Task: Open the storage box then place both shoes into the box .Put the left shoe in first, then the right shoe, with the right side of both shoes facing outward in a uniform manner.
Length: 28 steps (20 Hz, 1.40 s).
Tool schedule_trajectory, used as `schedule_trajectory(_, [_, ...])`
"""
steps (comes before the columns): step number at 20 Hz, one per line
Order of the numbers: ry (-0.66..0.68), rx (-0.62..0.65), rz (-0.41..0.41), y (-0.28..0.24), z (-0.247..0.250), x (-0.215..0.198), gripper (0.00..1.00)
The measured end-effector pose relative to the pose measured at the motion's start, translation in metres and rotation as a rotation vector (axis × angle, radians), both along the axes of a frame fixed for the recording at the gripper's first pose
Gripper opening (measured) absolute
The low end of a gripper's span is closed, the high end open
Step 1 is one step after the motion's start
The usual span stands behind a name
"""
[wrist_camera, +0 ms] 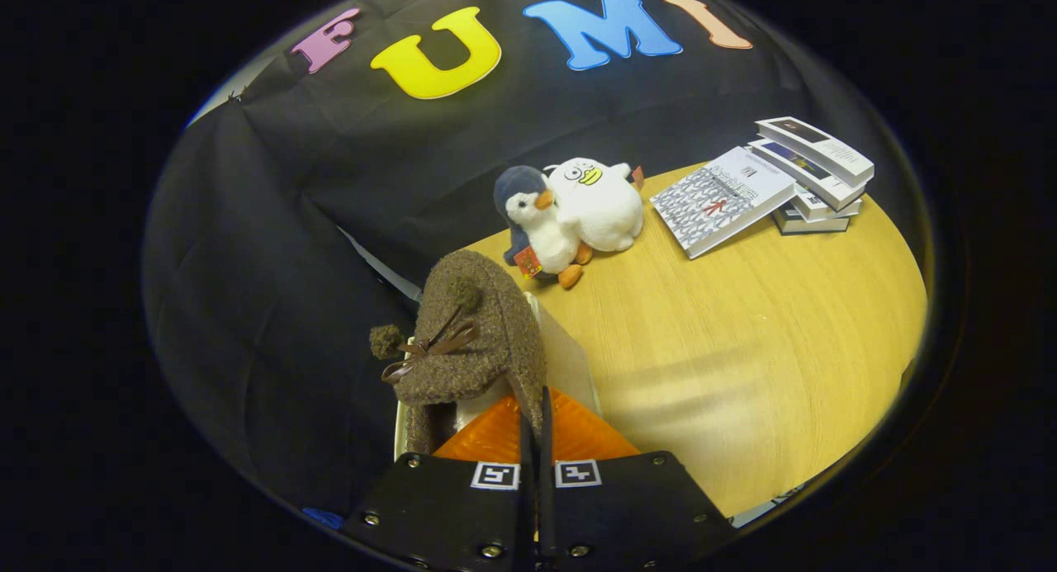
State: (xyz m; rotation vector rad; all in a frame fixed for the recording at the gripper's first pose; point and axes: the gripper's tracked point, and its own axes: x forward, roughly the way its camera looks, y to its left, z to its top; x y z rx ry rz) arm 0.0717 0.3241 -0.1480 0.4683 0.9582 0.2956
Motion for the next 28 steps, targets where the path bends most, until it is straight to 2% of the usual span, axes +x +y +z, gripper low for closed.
schedule_trajectory(5, [0.019, -0.072, 0.024, 0.02, -0.032, -0.002, 0.02])
schedule_trajectory(7, [0.004, -0.088, 0.055, 0.025, -0.033, -0.004, 0.1])
schedule_trajectory(9, [-0.027, -0.087, 0.079, 0.033, -0.029, -0.002, 0.27])
schedule_trajectory(11, [-0.064, -0.091, 0.099, 0.036, -0.015, -0.001, 0.67])
schedule_trajectory(12, [-0.102, -0.113, 0.109, 0.031, -0.006, 0.0, 0.94])
schedule_trajectory(13, [-0.138, -0.129, 0.119, 0.031, -0.001, 0.005, 1.0])
schedule_trajectory(16, [-0.238, -0.104, 0.141, 0.027, 0.029, 0.006, 0.98])
schedule_trajectory(21, [-0.422, -0.056, 0.134, 0.0, 0.094, 0.008, 0.98])
schedule_trajectory(28, [-0.699, -0.161, 0.126, -0.056, 0.168, -0.001, 0.97])
